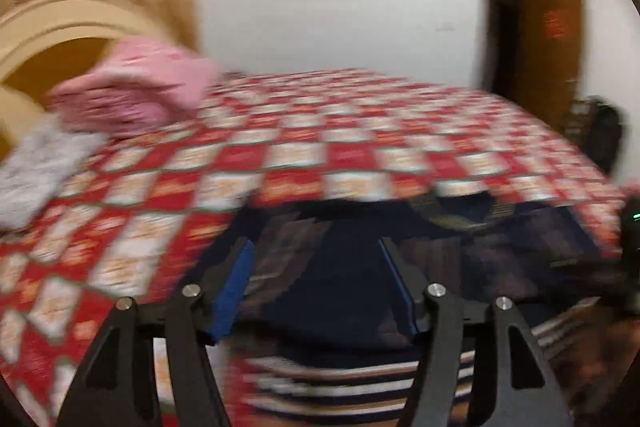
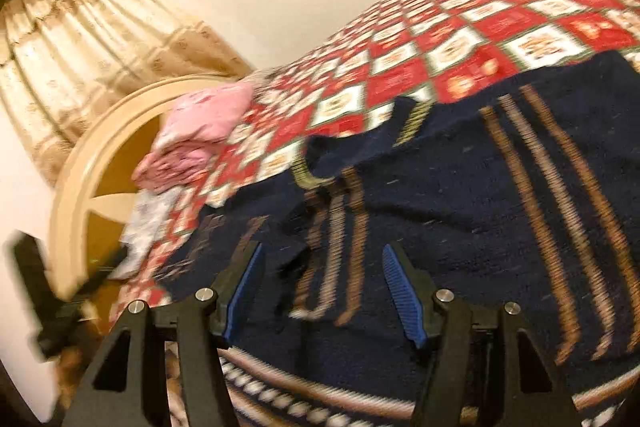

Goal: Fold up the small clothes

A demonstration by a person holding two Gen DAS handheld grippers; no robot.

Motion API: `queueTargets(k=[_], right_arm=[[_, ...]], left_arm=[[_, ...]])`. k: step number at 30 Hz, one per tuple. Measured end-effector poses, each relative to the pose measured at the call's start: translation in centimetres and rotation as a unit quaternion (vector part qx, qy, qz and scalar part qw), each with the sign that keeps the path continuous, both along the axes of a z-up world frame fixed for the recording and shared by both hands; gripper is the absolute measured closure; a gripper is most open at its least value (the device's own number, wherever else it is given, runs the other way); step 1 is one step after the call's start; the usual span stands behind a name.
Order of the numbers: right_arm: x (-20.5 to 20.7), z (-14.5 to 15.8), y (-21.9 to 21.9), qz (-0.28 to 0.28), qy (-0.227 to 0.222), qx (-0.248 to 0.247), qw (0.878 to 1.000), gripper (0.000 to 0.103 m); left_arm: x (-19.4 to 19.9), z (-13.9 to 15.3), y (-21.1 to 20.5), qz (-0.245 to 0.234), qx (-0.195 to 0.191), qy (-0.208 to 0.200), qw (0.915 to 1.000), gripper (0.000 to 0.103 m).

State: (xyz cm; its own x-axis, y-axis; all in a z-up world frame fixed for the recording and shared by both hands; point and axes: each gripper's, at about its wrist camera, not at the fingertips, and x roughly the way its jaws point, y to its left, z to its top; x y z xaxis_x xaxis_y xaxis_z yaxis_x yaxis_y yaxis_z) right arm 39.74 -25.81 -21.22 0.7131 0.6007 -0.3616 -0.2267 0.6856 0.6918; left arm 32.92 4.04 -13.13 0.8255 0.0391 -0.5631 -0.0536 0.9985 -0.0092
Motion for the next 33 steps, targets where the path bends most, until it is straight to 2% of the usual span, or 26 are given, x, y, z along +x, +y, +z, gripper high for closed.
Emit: queueTargets(k=[3,6,9,12,14,16,19,28,33], right_arm=[[0.6,-0.5,2.4,0.026,0.041,-0.024,0.999,0.041],[1.6,-0.3,4.0,0.027,0.048,-0.039,0.998,0.041],[2.9,-0.1,5.0,0.021,0.071,-0.044,0.996,0.041],[3.9,0.1,5.9,0.010,0.079,-0.068,0.994,0.046],[4.5,0.0,6.5,0.015,0.087,-0.073,0.993,0.057],[4.7,0.2,7.2,0.025,0.089,-0.079,0.993,0.081],[4.4,0.9,7.8,0.027,0.076,-0.102,0.992,0.097],[1.7,7.3,6.1,-0.006,-0.004,-0.164,0.987,0.098],[1.3,8.5,2.9,-0.030,-0.007,-0.194,0.981,0.098]], left_arm=[[-0.1,-2.0,5.5,0.074,-0.021,0.017,0.9969,0.038],[0.3,-3.4,7.9,0.104,-0.050,0.027,0.9930,0.038],[0.8,-4.6,8.4,0.107,-0.079,0.039,0.9903,0.037],[1.0,-5.6,7.6,0.101,-0.083,0.047,0.9904,0.035],[1.1,-6.1,7.3,0.090,-0.089,0.056,0.9903,0.035],[1.2,-6.0,7.1,0.088,-0.087,0.058,0.9905,0.035],[1.0,-5.7,7.2,0.085,-0.091,0.053,0.9908,0.035],[1.0,-5.3,7.1,0.087,-0.083,0.062,0.9908,0.030],[1.1,-4.8,5.7,0.077,-0.083,0.065,0.9915,0.030]])
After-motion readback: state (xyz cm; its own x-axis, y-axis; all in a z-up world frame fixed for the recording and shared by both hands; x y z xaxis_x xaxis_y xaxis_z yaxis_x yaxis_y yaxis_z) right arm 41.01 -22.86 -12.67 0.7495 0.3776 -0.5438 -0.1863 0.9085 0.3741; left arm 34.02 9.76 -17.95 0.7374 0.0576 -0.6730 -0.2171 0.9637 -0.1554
